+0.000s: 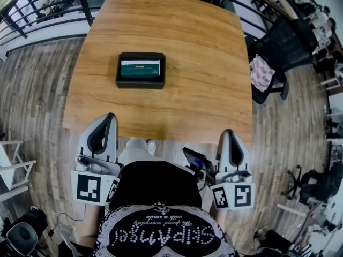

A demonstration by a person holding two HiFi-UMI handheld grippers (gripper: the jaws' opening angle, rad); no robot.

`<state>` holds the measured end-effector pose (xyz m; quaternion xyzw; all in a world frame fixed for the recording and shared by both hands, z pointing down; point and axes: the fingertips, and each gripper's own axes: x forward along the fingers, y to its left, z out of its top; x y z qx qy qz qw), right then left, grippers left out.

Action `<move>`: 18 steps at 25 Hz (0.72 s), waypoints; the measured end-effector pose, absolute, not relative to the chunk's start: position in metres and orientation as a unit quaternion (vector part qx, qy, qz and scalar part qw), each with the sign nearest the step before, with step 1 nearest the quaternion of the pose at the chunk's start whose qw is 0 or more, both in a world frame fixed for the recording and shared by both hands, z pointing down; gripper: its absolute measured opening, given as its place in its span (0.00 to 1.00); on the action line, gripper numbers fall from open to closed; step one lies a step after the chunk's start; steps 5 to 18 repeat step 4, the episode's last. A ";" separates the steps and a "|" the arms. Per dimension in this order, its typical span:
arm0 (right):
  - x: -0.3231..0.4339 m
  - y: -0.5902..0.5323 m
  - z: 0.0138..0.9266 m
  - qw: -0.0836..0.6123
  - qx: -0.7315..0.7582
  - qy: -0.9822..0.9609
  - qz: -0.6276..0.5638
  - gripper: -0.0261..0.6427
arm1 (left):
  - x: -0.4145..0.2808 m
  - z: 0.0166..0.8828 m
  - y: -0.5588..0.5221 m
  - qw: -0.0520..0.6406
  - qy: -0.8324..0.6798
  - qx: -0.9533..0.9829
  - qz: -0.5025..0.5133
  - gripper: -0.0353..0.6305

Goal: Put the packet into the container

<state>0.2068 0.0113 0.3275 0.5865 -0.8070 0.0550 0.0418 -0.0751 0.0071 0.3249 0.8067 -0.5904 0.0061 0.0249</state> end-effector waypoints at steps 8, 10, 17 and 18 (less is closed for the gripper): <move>0.207 0.011 0.328 0.042 0.587 -0.807 0.056 0.09 | -0.074 0.326 0.006 0.022 -0.587 0.809 0.012 0.09; 0.207 0.011 0.328 0.042 0.587 -0.807 0.056 0.09 | -0.074 0.326 0.006 0.022 -0.587 0.809 0.012 0.09; 0.207 0.011 0.328 0.042 0.587 -0.807 0.056 0.09 | -0.074 0.326 0.006 0.022 -0.587 0.809 0.012 0.09; 0.207 0.011 0.328 0.042 0.587 -0.807 0.056 0.09 | -0.074 0.326 0.006 0.022 -0.587 0.809 0.012 0.09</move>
